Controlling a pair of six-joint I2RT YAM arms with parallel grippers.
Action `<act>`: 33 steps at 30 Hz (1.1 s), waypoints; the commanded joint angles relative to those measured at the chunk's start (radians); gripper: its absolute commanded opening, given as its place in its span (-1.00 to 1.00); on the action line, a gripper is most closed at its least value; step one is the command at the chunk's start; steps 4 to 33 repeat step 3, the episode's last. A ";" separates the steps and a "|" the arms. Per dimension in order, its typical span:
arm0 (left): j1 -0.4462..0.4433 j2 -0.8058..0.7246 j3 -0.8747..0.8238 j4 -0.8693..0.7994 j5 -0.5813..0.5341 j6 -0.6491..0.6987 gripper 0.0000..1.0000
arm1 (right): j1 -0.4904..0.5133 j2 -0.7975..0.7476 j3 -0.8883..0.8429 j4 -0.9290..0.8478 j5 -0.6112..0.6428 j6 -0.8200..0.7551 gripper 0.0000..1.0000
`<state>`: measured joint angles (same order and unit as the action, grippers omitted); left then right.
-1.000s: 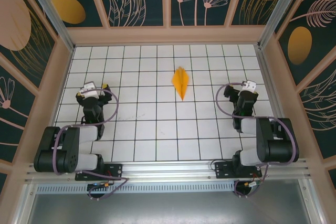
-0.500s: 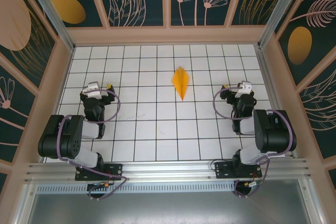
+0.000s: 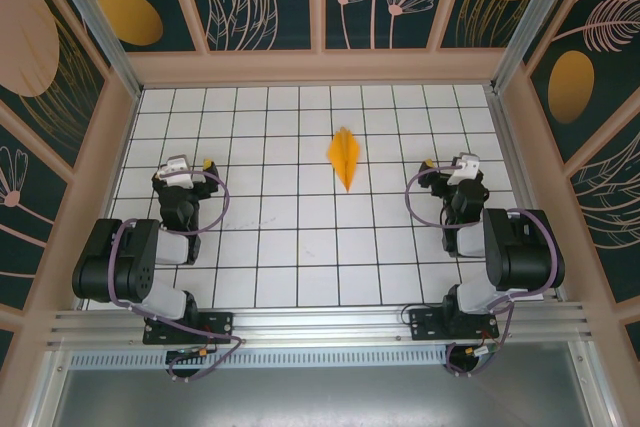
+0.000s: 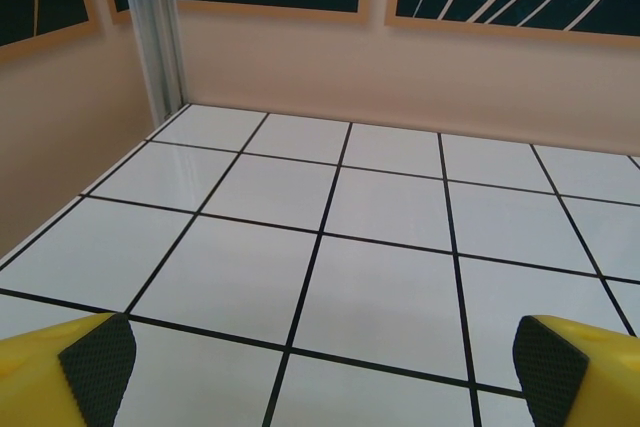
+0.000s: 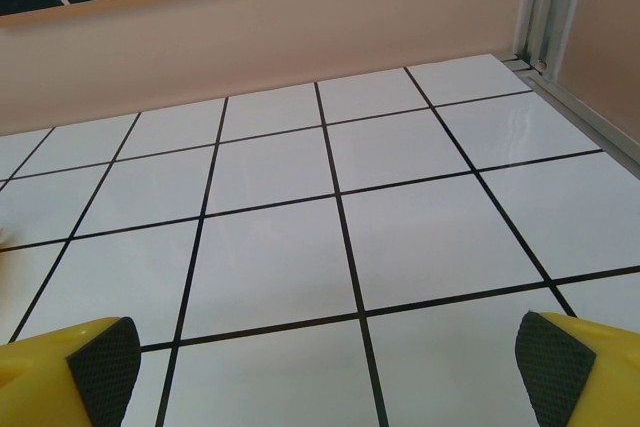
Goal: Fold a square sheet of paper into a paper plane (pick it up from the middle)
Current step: Reset both arms
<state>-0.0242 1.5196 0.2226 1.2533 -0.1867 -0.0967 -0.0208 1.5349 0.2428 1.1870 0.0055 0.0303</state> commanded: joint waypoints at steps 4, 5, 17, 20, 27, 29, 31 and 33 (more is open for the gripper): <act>0.009 0.005 0.009 0.037 0.015 0.018 0.97 | -0.010 0.005 -0.012 0.061 -0.016 -0.019 0.98; 0.009 0.005 0.009 0.037 0.015 0.018 0.97 | -0.010 0.005 -0.012 0.061 -0.016 -0.019 0.98; 0.009 0.005 0.009 0.037 0.015 0.018 0.97 | -0.010 0.005 -0.012 0.061 -0.016 -0.019 0.98; 0.009 0.005 0.009 0.037 0.015 0.018 0.97 | -0.010 0.005 -0.012 0.061 -0.016 -0.019 0.98; 0.009 0.005 0.009 0.037 0.015 0.018 0.97 | -0.010 0.005 -0.012 0.061 -0.016 -0.019 0.98; 0.009 0.005 0.009 0.037 0.015 0.018 0.97 | -0.010 0.005 -0.012 0.061 -0.016 -0.019 0.98; 0.009 0.005 0.009 0.037 0.015 0.018 0.97 | -0.010 0.005 -0.012 0.061 -0.016 -0.019 0.98; 0.009 0.005 0.009 0.037 0.015 0.018 0.97 | -0.010 0.005 -0.012 0.061 -0.016 -0.019 0.98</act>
